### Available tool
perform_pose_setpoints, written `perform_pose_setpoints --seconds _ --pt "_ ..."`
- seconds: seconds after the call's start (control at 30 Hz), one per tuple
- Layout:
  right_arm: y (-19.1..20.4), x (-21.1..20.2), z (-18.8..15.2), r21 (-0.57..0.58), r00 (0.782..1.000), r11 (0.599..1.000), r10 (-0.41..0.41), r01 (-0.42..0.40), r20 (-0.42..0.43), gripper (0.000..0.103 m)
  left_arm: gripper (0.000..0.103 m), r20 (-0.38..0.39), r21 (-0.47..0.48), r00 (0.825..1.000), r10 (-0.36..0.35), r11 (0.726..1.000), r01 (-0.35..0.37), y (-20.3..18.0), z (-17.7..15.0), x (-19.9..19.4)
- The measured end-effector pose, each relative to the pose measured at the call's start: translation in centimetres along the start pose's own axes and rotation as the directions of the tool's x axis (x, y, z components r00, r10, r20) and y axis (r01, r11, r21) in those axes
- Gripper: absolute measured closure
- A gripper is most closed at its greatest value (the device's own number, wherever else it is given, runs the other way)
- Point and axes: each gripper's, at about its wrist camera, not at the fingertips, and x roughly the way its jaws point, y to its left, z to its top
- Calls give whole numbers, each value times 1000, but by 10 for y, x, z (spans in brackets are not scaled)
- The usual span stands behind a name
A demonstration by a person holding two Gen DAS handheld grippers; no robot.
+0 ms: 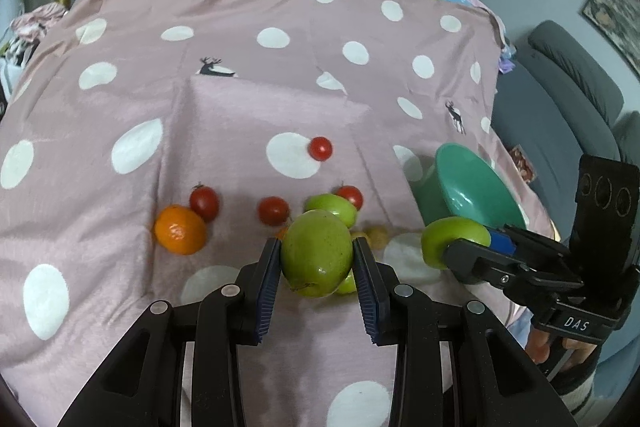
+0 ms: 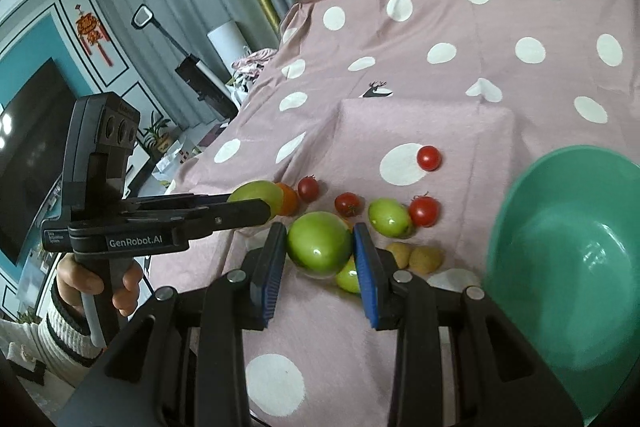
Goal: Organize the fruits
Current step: 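Lift the green mango in the left gripper while the right gripper lifts the lime, then carry both fruits over the green bowl and open both grippers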
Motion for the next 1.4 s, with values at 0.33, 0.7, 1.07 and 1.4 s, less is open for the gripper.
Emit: perform_pose_setpoints --seconds 0.33,0.7,1.07,1.4 --pt "-19 -28 -6 46 998 999 -13 10 65 69 67 2 67 1000 9 998 -9 -31 6 5" --pt "-43 -56 -14 104 991 994 -57 44 123 69 67 -21 154 1000 -11 988 14 -68 17 19" --pt "-70 -85 -25 171 977 980 -129 99 171 69 67 -53 240 997 -62 968 73 -109 28 38" --pt "-91 -100 -38 218 965 964 -195 155 174 69 67 -112 315 989 -102 940 132 -149 31 66"
